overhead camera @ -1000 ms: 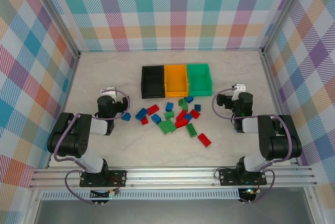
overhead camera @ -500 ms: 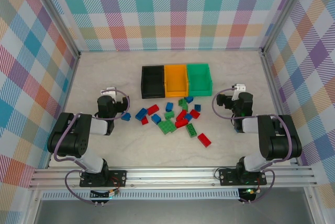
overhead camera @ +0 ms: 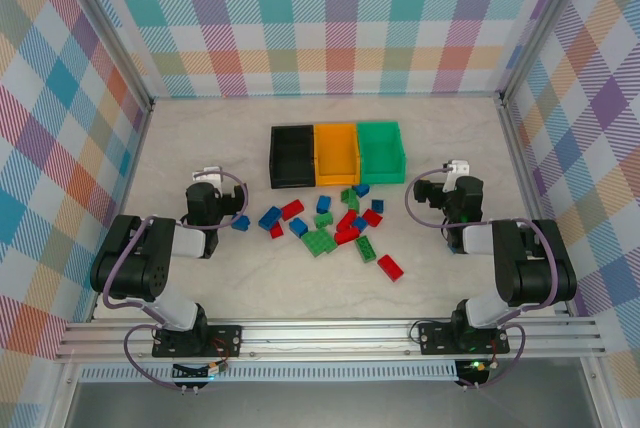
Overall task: Sort the legos into containers by color
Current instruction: Pick up the lego from the middle-right of the table.
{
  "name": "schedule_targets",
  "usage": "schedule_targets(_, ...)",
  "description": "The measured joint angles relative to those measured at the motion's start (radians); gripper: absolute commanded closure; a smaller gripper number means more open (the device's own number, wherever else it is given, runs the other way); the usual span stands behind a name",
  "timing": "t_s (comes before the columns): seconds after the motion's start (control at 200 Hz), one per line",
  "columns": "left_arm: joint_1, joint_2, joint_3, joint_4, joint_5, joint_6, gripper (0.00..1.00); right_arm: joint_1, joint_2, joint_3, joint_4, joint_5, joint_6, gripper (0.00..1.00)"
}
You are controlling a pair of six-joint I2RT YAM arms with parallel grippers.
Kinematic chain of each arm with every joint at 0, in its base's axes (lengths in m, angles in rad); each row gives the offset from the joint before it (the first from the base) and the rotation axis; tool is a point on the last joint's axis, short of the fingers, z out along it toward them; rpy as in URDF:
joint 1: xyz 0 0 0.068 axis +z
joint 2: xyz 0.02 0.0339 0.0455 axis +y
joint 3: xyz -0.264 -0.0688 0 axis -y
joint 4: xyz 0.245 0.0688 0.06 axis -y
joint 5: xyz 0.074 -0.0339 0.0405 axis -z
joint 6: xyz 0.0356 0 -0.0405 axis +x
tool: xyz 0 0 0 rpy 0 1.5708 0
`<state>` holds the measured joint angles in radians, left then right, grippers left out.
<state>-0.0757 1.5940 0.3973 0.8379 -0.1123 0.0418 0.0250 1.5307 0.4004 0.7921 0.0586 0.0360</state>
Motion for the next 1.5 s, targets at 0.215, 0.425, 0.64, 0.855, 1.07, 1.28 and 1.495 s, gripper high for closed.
schedule_targets(0.215, 0.0, 0.0, 0.0, 0.0, 0.0, 0.0, 0.0, 0.0, 0.0, 0.0, 0.0, 0.0, 0.0, 0.01)
schedule_targets(0.425, 0.0, 0.0, 0.0, 0.0, 0.0, 0.0, 0.0, 0.0, 0.0, 0.0, 0.0, 0.0, 0.0, 0.01)
schedule_targets(0.64, 0.0, 0.0, 0.0, 0.0, 0.0, 0.0, 0.0, 0.0, 0.0, 0.0, -0.001, 0.001, 0.0, 0.01)
schedule_targets(0.855, 0.0, 0.0, 0.0, 0.0, 0.0, 0.0, 0.0, 0.0, -0.074, 0.071, -0.162, 0.009, 0.001, 0.01)
schedule_targets(1.07, 0.0, -0.029, 0.001, -0.042, 0.026, 0.003, 0.0, 0.0, -0.253, 0.088, -0.322, 0.011, 0.021, 0.01)
schedule_targets(1.28, 0.0, -0.298, 0.12, -0.34, -0.037, -0.055, 0.0, 0.0, -0.385, 0.227, -0.615, 0.014, 0.121, 0.01)
schedule_targets(1.495, 0.0, -0.577, 0.305, -0.72, -0.104, -0.186, 0.0, -0.007, -0.443, 0.338, -0.955, 0.066, 0.283, 0.01)
